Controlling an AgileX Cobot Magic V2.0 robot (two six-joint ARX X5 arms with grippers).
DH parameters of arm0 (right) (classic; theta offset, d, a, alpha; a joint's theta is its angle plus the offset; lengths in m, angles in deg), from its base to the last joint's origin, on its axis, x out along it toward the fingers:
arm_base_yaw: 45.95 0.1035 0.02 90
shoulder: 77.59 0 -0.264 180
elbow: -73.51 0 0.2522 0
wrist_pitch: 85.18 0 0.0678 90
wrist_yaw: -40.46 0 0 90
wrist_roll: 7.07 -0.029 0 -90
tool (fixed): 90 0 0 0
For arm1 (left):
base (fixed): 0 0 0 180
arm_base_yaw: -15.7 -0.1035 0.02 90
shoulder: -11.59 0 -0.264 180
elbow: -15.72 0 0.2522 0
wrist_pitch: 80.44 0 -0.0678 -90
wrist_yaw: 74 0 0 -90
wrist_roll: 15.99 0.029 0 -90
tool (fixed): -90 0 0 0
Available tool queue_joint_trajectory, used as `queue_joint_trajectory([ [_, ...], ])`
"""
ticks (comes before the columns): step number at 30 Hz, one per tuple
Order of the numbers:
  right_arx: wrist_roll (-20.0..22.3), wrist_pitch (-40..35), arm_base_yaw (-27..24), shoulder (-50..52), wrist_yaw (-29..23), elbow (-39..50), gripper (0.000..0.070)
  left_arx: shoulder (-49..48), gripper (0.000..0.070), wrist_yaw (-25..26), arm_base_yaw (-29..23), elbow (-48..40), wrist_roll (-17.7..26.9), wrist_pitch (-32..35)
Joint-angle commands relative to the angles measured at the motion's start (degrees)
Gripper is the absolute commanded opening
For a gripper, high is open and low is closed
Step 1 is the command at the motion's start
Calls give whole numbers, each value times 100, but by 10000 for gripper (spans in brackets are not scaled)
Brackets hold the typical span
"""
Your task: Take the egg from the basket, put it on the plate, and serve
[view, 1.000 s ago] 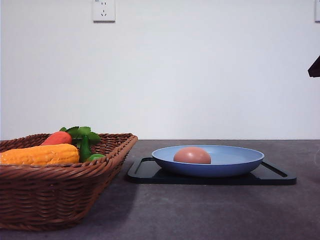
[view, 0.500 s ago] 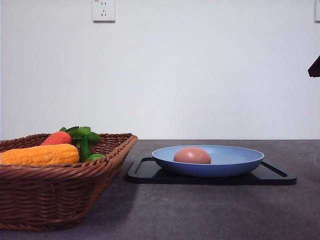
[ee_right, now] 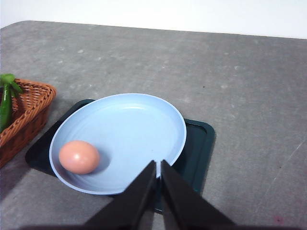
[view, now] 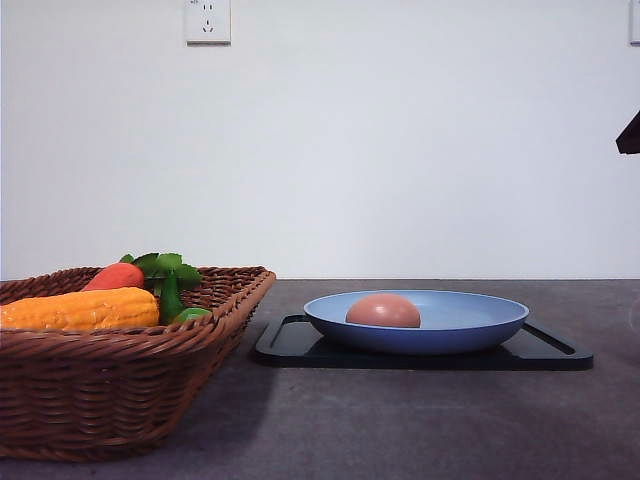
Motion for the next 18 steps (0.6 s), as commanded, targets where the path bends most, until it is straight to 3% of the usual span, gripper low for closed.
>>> queue_joint_trajectory([
  [1, -98, -59, 39, -15, -24, -39, 0, -11, 0, 37, -11, -138, -77, -100],
  [18, -98, -59, 39, -15, -23, -39, 0, -11, 0, 38, -11, -138, -221, -97],
])
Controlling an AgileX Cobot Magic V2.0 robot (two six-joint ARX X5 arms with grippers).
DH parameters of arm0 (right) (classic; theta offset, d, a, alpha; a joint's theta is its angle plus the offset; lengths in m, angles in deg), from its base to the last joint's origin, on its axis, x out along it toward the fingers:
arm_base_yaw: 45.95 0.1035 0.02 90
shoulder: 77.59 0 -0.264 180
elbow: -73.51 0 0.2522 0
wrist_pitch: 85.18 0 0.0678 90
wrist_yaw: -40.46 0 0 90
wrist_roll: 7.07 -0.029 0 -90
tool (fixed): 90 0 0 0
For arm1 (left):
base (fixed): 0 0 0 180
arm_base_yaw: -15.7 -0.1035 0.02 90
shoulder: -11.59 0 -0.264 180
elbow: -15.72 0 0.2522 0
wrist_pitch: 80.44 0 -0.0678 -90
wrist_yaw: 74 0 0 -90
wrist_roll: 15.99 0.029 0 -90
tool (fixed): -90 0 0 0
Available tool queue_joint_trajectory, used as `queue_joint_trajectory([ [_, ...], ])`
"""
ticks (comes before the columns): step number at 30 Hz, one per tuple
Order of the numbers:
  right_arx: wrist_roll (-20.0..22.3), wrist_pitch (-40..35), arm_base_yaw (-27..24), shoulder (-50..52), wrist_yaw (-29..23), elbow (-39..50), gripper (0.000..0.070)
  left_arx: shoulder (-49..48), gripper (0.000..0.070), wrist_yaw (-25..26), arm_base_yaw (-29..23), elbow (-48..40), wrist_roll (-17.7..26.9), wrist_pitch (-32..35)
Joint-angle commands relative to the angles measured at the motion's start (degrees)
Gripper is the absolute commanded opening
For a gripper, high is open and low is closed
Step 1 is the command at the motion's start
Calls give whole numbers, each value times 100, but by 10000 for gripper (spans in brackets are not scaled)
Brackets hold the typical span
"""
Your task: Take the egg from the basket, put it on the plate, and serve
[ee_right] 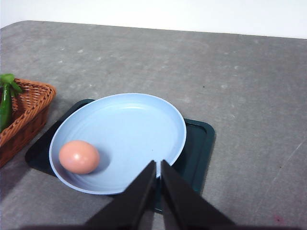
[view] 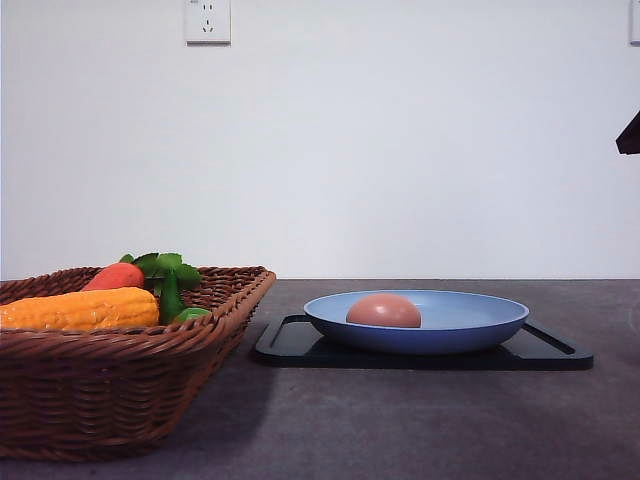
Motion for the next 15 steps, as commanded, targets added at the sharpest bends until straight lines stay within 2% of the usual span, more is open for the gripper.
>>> queue_joint_trajectory([
  [1, -98, -59, 39, -15, -22, -39, 0, -11, 0, 28, -11, -138, -39, -97],
  [9, -46, -59, 39, -15, -27, -39, 0, -11, 0, 28, -11, -138, -39, -97],
  [12, 443, -7, 34, 39, -196, -27, 0, -11, 0, 28, -11, -138, -39, -96],
  [15, 826, 184, -66, 453, -610, 10, 0, -11, 0, 28, -11, -138, -39, -96],
])
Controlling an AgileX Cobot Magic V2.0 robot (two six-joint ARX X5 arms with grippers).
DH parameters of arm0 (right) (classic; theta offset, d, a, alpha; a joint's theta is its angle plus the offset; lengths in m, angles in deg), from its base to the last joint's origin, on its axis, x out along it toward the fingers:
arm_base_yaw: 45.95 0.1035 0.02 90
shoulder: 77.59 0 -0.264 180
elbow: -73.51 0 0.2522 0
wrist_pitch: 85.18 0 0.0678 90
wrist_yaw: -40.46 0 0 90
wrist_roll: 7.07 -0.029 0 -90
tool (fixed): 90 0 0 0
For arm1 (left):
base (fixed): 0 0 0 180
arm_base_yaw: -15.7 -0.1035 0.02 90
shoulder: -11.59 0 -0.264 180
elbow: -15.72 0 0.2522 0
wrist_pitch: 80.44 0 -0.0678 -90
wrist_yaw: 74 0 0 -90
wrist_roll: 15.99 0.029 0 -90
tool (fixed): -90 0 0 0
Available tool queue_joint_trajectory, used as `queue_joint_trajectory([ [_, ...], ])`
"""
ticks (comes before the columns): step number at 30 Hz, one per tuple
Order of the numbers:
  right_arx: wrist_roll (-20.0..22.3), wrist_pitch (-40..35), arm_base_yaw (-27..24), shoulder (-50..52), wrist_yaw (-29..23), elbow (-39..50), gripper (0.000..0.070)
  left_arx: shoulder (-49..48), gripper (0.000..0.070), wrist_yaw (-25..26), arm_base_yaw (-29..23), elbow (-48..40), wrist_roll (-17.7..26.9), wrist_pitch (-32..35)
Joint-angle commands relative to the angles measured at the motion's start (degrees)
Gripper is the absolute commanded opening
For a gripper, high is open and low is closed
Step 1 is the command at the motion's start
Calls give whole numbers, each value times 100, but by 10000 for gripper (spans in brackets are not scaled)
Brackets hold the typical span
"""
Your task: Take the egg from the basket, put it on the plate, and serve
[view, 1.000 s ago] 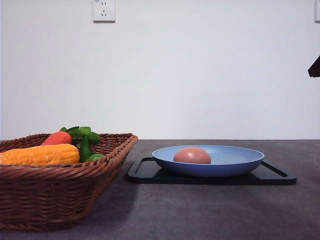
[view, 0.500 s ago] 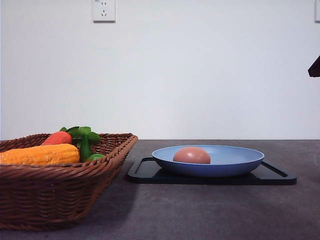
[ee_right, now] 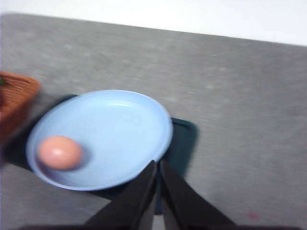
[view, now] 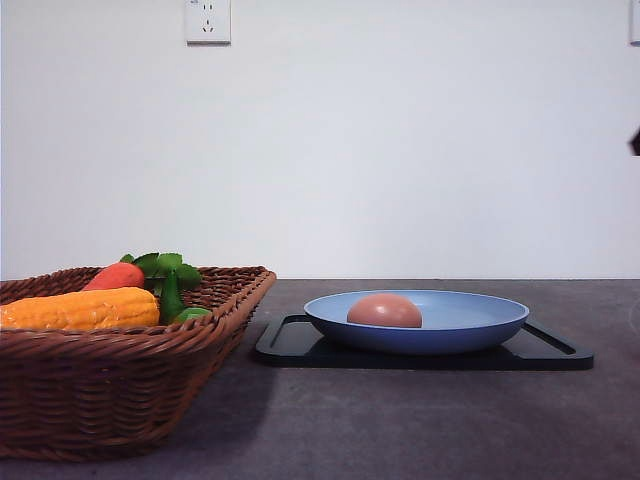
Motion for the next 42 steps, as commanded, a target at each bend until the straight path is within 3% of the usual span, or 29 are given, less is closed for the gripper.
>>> queue_joint_trajectory([
  [1, 444, -63, -79, 240, -164, 28, 0, -11, 0, 28, -11, -138, -39, -98],
  [9, 499, -136, -996, 1519, -145, 491, 0, -11, 0, 28, -11, -138, -39, -96],
  [17, 245, -227, -1650, 2321, 505, 1140, 0, -11, 0, 28, -11, -138, -39, -97],
  [26, -194, -243, -1779, 2430, 599, 1709, 0, -11, 0, 28, -11, -138, -39, -96],
  [31, -415, 129, -1779, 2430, 597, 1765, 0, -11, 0, 28, -11, -138, -39, -96],
  [42, -414, -3, -1764, 2430, 534, 1765, 0, -11, 0, 28, -11, -138, -39, -96],
])
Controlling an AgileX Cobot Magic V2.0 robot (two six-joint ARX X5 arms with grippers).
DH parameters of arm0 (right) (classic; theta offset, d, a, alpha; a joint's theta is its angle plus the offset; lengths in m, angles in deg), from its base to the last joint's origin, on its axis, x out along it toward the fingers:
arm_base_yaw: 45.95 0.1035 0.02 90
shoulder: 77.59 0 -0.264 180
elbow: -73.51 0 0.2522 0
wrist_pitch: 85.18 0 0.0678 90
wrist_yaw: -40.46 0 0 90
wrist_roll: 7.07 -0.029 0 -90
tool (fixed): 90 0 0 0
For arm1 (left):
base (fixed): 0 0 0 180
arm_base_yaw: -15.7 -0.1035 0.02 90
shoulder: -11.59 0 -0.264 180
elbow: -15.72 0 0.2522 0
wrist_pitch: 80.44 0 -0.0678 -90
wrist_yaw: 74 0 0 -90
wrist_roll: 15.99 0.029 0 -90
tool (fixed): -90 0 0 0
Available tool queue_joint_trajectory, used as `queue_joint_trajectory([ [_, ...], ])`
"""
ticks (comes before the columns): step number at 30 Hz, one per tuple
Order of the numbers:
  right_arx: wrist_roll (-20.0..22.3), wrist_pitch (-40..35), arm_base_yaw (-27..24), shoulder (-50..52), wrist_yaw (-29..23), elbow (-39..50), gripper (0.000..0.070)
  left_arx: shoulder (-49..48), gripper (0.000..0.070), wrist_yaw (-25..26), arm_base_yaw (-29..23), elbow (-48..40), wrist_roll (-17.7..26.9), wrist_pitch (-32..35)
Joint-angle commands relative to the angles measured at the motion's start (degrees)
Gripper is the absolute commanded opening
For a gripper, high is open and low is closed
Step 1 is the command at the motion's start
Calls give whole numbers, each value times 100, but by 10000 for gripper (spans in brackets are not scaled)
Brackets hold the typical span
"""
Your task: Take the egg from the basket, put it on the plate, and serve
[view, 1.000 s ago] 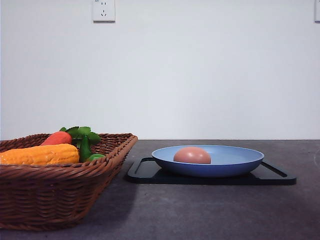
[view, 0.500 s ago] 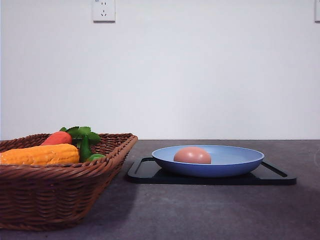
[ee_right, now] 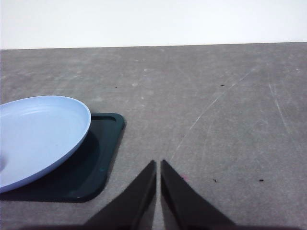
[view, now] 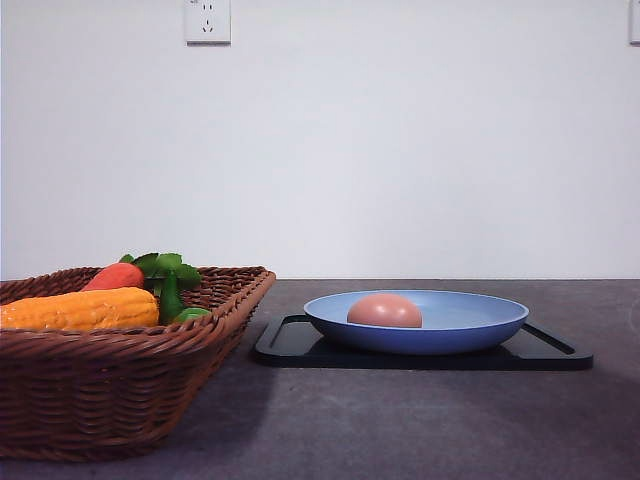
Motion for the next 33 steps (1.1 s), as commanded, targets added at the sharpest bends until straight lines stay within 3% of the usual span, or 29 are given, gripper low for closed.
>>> queue_joint_trajectory([
  [1, -77, -77, 17, 9, -15, 35, 0, -11, 0, 26, -11, -138, -38, -96],
  [33, -77, -77, 17, 9, -15, 35, 0, -11, 0, 26, -11, -138, -38, -96],
])
